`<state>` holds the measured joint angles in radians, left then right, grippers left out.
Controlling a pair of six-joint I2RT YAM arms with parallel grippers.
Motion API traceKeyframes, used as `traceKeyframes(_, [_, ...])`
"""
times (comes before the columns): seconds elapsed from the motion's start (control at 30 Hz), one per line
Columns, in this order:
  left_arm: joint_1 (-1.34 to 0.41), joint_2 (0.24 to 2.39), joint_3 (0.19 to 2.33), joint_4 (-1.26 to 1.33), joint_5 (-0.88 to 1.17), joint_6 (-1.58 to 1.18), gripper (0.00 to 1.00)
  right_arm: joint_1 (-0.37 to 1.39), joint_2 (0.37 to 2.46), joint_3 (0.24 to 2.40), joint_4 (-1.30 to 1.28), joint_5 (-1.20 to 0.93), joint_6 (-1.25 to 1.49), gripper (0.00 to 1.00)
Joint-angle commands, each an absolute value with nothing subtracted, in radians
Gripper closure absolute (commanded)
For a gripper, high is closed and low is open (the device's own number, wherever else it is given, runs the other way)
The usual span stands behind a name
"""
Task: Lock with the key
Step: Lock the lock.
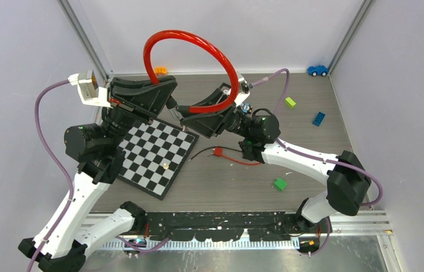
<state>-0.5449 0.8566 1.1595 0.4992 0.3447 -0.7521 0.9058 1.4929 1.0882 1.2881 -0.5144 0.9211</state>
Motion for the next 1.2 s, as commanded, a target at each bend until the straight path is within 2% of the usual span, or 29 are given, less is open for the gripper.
traceKeyframes(0.0, [-0.549, 0.849, 1.211, 0.584, 0.343, -0.764, 1.00, 0.909, 1.492, 1.136, 1.348, -0.551, 0.955, 0.53])
traceKeyframes(0.13, [-0.549, 0.847, 1.209, 0.585, 0.341, -0.764, 1.00, 0.915, 1.496, 1.142, 1.346, -0.559, 0.956, 0.55])
traceKeyframes(0.3, [-0.549, 0.846, 1.207, 0.584, 0.341, -0.762, 1.00, 0.919, 1.501, 1.149, 1.345, -0.569, 0.960, 0.70])
traceKeyframes(0.53, [-0.549, 0.844, 1.205, 0.583, 0.336, -0.761, 1.00, 0.923, 1.500, 1.148, 1.341, -0.585, 0.958, 0.81])
traceKeyframes(0.63, [-0.549, 0.843, 1.203, 0.581, 0.333, -0.759, 1.00, 0.926, 1.492, 1.137, 1.327, -0.591, 0.939, 0.79])
traceKeyframes(0.73, [-0.549, 0.841, 1.201, 0.581, 0.330, -0.758, 1.00, 0.929, 1.477, 1.121, 1.312, -0.588, 0.915, 0.66])
traceKeyframes(0.9, [-0.549, 0.839, 1.201, 0.580, 0.328, -0.756, 1.00, 0.933, 1.472, 1.117, 1.301, -0.587, 0.903, 0.65])
traceKeyframes(1.17, [-0.549, 0.839, 1.201, 0.579, 0.328, -0.755, 1.00, 0.935, 1.471, 1.118, 1.284, -0.582, 0.887, 0.93])
